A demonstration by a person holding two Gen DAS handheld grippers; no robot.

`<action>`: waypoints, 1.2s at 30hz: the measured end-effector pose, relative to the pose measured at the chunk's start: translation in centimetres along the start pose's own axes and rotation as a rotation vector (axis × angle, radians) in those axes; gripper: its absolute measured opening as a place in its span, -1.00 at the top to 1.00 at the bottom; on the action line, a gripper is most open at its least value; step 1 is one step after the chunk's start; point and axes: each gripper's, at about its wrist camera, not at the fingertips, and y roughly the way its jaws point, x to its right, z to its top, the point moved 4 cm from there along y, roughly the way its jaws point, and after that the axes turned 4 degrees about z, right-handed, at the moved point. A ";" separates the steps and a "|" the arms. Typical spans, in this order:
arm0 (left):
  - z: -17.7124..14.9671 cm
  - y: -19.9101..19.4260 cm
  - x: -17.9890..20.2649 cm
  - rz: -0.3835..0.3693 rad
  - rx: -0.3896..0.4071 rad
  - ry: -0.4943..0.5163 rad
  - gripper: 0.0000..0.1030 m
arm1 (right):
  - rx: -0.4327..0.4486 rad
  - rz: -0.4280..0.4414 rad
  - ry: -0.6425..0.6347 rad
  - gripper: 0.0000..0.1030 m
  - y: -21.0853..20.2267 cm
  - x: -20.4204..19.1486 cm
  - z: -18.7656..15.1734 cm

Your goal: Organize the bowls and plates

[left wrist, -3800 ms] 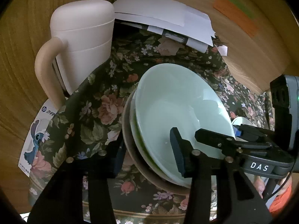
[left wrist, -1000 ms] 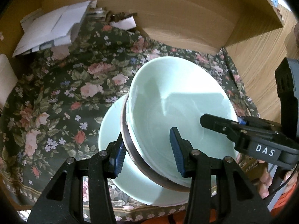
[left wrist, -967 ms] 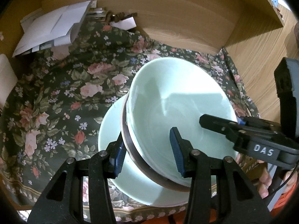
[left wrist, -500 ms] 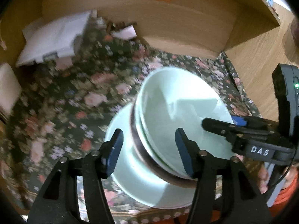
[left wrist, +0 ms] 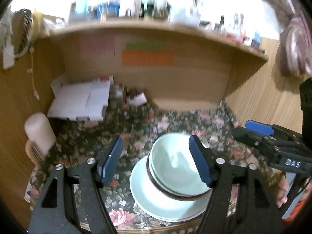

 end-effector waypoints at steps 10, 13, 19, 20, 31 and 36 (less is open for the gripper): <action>1.3 -5.8 0.8 -0.015 0.178 -0.004 -0.81 | 0.152 0.026 -0.071 -0.79 -4.1 -2.6 0.5; 1.0 -6.5 0.9 -0.004 0.198 -0.005 -0.87 | 0.175 0.016 -0.083 -0.94 -4.5 -2.8 0.1; 0.3 -7.3 0.7 0.023 0.233 -0.014 -0.97 | 0.195 0.004 -0.082 -1.00 -5.1 -3.1 -0.2; 0.3 -7.3 0.7 0.026 0.236 -0.015 -0.98 | 0.193 0.003 -0.081 -1.00 -5.1 -3.1 -0.3; 0.1 -7.2 0.8 0.020 0.242 -0.007 -0.98 | 0.195 0.005 -0.075 -1.00 -4.8 -3.0 -0.4; 0.0 -7.0 0.9 0.016 0.236 -0.006 -0.98 | 0.194 0.008 -0.069 -1.00 -4.7 -2.8 -0.3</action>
